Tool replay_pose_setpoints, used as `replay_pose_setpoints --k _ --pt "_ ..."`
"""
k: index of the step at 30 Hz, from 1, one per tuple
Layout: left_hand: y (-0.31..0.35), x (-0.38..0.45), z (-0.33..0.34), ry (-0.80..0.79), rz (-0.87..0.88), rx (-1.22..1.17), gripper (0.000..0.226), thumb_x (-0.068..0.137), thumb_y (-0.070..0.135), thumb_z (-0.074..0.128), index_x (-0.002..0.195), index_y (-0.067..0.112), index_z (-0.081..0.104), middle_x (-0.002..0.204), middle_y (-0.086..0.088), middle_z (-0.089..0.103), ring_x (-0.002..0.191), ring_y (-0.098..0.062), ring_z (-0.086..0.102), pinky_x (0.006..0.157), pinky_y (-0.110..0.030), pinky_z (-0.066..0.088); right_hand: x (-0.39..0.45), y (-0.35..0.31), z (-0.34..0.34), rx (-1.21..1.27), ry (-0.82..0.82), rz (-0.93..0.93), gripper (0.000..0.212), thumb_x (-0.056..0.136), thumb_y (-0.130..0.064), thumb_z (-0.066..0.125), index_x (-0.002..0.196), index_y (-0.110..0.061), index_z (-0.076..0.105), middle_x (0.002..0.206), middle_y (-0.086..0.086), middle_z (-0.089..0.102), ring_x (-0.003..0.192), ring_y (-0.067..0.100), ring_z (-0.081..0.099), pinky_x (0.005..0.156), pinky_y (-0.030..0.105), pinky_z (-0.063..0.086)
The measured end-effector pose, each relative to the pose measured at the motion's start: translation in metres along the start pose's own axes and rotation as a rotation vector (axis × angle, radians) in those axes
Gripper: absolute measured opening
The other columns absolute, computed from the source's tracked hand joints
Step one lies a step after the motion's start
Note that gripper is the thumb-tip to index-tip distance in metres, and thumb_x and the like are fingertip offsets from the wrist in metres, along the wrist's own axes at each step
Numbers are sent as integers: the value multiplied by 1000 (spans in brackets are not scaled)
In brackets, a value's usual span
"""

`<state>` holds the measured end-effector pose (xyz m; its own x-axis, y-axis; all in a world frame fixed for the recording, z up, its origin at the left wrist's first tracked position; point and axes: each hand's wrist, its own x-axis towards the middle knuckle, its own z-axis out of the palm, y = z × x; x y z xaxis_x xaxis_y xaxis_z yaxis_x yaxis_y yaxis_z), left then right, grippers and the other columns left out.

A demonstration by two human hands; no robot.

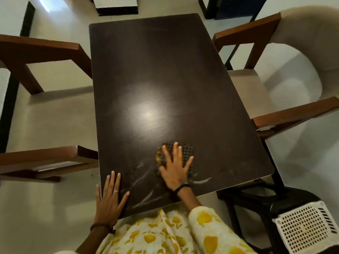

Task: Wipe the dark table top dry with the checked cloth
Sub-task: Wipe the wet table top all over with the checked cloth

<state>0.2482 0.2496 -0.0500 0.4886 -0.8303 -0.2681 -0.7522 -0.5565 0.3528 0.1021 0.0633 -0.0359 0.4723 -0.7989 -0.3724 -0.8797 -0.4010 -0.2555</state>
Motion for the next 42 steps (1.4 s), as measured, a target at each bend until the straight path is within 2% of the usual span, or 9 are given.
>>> replay_pose_setpoints --k 3,7,13,18,26,31,33,38,42 --pt "0 0 -2 -5 8 7 72 86 66 3 144 24 -3 151 -8 12 138 -1 -14 112 -38 -8 -6 -52 16 -26 -58 -191 74 89 -40 45 147 -39 -1 158 4 -14 145 23 -15 92 59 -33" --pt "-4 0 2 -17 -49 11 83 84 69 4 143 12 8 153 -7 5 140 -13 -4 113 -46 0 -5 -48 15 -96 -42 -319 75 89 -37 44 147 -39 -3 158 -1 -14 145 20 -13 94 62 -30" --pt "-9 -2 5 -18 -119 -31 91 79 76 8 144 12 3 152 -6 -1 140 -22 0 113 -50 2 4 39 -25 -60 -2 -47 70 94 -36 38 145 -37 -10 157 -3 -18 144 17 -17 106 70 -10" --pt "-7 0 6 -6 -120 -68 91 78 76 10 144 13 4 153 -6 -2 140 -21 -3 112 -50 -1 6 19 -19 -27 45 111 67 95 -38 39 147 -36 -4 158 2 -15 145 22 -16 108 69 -7" --pt "-11 -1 8 -25 -128 -24 91 77 77 9 143 16 -3 152 -4 -10 140 -14 -11 112 -46 -9 -1 -107 30 -76 -77 -235 74 92 -37 45 148 -36 -3 158 4 -17 144 27 -18 91 63 -31" --pt "-10 -8 8 25 -205 -89 97 73 81 8 142 16 -11 150 2 -16 139 -13 -14 111 -40 -16 15 -105 26 -181 -83 -487 71 92 -37 42 148 -37 -2 158 2 -17 144 25 -17 101 63 -23" --pt "-9 -15 10 58 -296 -165 98 70 84 8 141 20 -15 149 6 -19 137 -9 -18 110 -39 -17 33 -84 13 -201 -55 -481 69 93 -38 40 148 -36 -2 158 3 -15 145 24 -16 106 64 -15" --pt "-10 -36 18 58 -393 -266 95 66 86 4 138 27 -18 150 9 -14 136 -6 -17 111 -43 -13 65 -80 -6 -92 -17 -236 66 94 -37 39 148 -35 2 159 7 -11 145 27 -13 106 68 -10" --pt "-11 -36 19 48 -401 -326 84 81 72 29 140 30 -13 154 8 -1 136 -4 -11 111 -44 -11 58 -121 5 -83 -65 -308 66 93 -37 40 148 -38 3 159 4 -12 144 29 -15 104 69 -12"
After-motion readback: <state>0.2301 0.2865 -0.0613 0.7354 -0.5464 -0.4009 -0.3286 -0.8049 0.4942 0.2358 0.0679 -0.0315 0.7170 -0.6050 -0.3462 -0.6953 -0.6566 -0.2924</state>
